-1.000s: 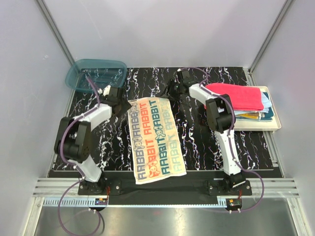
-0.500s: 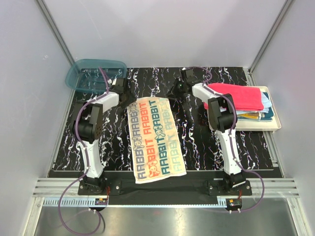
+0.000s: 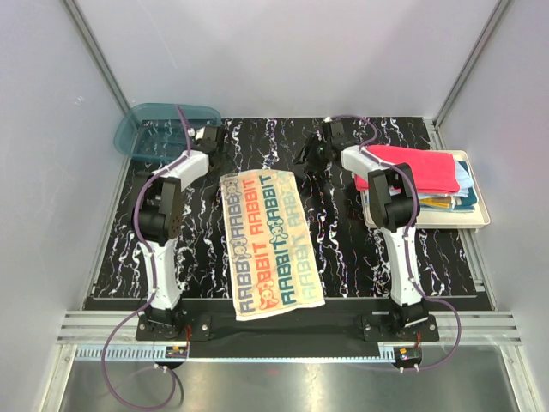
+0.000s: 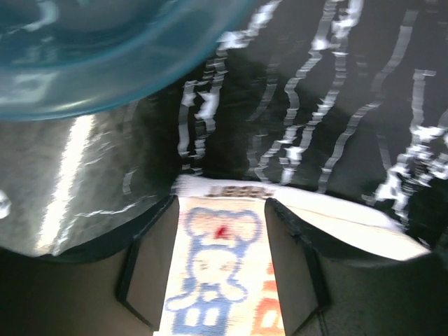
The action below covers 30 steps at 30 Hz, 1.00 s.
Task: Fold and stack the towels
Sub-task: Fold the towel
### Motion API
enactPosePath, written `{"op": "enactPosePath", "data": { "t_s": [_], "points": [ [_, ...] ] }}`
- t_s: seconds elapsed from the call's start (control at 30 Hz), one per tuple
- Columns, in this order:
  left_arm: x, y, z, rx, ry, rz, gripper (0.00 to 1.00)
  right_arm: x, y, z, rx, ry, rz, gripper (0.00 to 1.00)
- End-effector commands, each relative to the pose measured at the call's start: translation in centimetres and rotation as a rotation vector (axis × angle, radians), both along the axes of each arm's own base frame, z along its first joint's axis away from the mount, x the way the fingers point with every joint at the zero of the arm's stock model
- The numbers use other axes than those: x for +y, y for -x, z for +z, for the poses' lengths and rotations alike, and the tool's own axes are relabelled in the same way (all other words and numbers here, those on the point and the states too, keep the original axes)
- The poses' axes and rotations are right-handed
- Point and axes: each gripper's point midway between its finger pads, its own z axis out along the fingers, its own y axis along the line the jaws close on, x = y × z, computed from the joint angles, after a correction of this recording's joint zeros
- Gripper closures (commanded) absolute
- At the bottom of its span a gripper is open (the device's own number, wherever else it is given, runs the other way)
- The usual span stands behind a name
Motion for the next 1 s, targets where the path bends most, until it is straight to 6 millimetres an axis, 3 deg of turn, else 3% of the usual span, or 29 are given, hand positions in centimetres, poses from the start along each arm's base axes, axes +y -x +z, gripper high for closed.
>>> {"op": "enactPosePath", "data": {
  "t_s": [0.0,0.2,0.37,0.47,0.67,0.73,0.83,0.97],
  "points": [
    [2.9,1.1,1.3,-0.005,-0.078,0.096,0.42,1.8,0.5,3.0,0.001,-0.115,0.039,0.39],
    [3.1,1.0,0.2,0.010,-0.045,0.095,0.42,3.7,1.9,1.8,0.079,-0.226,0.044,0.38],
    [2.4,0.6,-1.8,0.036,-0.009,0.065,0.49,4.8,1.6,1.2,0.109,-0.280,0.045,0.40],
    [1.8,-0.1,-1.9,0.014,0.016,0.038,0.49,5.1,1.1,0.6,0.126,-0.294,0.038,0.44],
    [0.4,-1.2,-2.5,0.023,0.063,-0.010,0.55,5.0,0.6,0.4,0.122,-0.294,0.021,0.71],
    [-0.1,-1.4,-2.7,0.018,0.085,-0.023,0.62,4.5,0.5,0.2,0.111,-0.262,0.013,0.78],
    [-0.5,-1.8,-2.6,0.011,0.103,-0.036,0.75,3.2,-0.1,1.6,0.056,-0.215,-0.009,0.83],
    [-1.4,-3.0,-1.3,-0.037,0.134,-0.072,0.91,1.3,-0.9,2.9,-0.021,-0.110,-0.036,0.87]
  ]
}}
